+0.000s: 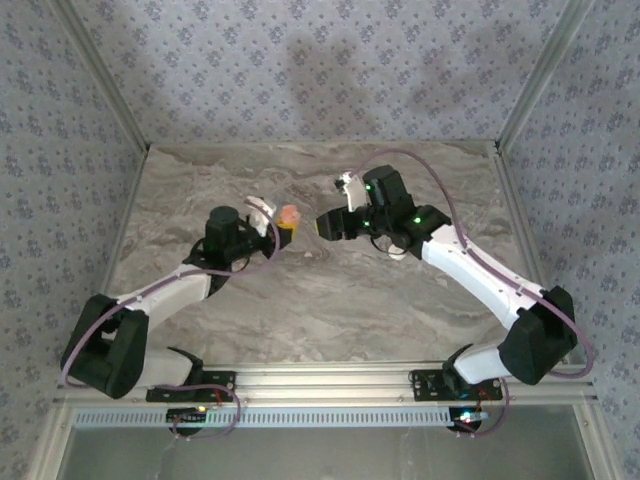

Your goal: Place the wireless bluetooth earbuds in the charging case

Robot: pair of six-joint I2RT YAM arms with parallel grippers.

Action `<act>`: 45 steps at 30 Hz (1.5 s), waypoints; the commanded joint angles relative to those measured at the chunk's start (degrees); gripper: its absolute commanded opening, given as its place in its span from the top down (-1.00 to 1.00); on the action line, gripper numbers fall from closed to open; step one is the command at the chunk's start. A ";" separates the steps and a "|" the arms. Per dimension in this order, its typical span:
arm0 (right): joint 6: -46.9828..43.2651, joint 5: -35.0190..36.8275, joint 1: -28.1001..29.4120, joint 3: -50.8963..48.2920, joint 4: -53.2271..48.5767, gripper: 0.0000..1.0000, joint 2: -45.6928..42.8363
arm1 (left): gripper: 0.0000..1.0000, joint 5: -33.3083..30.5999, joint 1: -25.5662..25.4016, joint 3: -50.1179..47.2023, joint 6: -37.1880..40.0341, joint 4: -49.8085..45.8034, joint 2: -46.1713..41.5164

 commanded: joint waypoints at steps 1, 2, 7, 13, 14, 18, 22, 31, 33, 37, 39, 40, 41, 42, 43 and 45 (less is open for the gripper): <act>1.50 3.30 2.01 2.19 3.38 -0.05 3.02 | 0.99 -2.11 4.12 0.52 -5.78 -5.88 -2.64; 2.72 4.16 2.92 2.88 3.61 -0.05 4.16 | 0.99 -2.27 5.68 0.60 -6.59 -7.36 -3.07; 8.34 10.69 7.75 6.04 4.00 0.02 11.10 | 0.98 -2.03 12.31 0.22 -10.11 -11.45 -5.10; 12.38 13.13 12.77 10.09 7.36 0.00 20.97 | 0.99 -2.49 20.06 -1.00 -15.14 -14.46 -5.76; 12.21 13.66 13.62 10.91 8.10 0.00 22.55 | 0.98 -2.49 21.20 -1.78 -16.07 -13.82 -6.23; 10.97 13.55 15.92 15.57 8.72 0.01 29.00 | 0.98 -3.25 24.27 -3.03 -17.32 -14.59 -7.75; 9.45 12.53 17.17 21.76 8.94 0.01 36.08 | 0.98 -4.46 26.14 -3.21 -17.71 -16.00 -8.40; 9.63 8.51 18.01 32.66 8.70 0.05 49.48 | 0.98 -5.43 27.81 -3.78 -18.87 -15.39 -8.25; 9.48 7.87 18.30 34.31 8.65 0.11 51.55 | 0.98 -5.52 27.94 -3.98 -18.99 -15.39 -8.38; 9.13 7.16 18.74 36.53 8.61 0.13 54.59 | 0.98 -5.80 28.08 -4.98 -19.59 -14.30 -9.47; 8.81 7.34 18.92 37.03 8.34 0.13 55.57 | 0.98 -6.22 28.19 -5.46 -19.87 -13.98 -10.17; 8.86 7.45 18.94 37.17 8.27 0.13 55.99 | 0.98 -6.31 28.21 -5.56 -19.88 -13.89 -10.43; 8.85 7.42 18.91 37.41 8.25 0.14 56.44 | 0.98 -6.37 28.18 -5.66 -19.88 -13.92 -10.65; 8.74 7.52 18.90 37.60 8.04 0.14 56.85 | 0.98 -6.44 28.27 -5.73 -19.91 -13.97 -10.82; 8.61 7.62 18.92 37.73 7.90 0.15 57.13 | 0.98 -6.45 28.24 -5.86 -19.79 -13.98 -10.89; 7.87 8.10 19.08 37.75 7.69 0.17 57.71 | 0.98 -6.44 28.27 -5.96 -19.87 -13.94 -11.02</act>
